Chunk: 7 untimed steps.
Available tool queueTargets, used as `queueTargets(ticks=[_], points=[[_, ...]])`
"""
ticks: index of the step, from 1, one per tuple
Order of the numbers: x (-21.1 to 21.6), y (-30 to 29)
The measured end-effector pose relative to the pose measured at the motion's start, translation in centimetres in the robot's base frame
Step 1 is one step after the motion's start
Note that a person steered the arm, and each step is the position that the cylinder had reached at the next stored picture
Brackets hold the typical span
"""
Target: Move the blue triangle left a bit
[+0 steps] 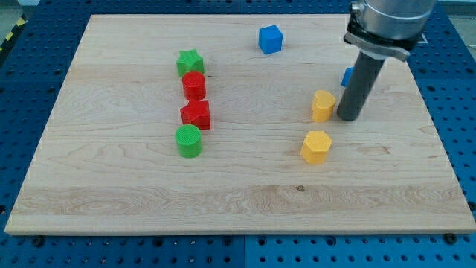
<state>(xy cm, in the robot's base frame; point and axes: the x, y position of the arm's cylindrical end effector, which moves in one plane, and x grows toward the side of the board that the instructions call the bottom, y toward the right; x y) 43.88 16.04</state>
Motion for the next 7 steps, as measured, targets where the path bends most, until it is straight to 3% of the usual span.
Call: queueTargets(ticks=[2,5,7], points=[[-1.4,-1.9],[-1.9,6.6],[-5.6,7.2]])
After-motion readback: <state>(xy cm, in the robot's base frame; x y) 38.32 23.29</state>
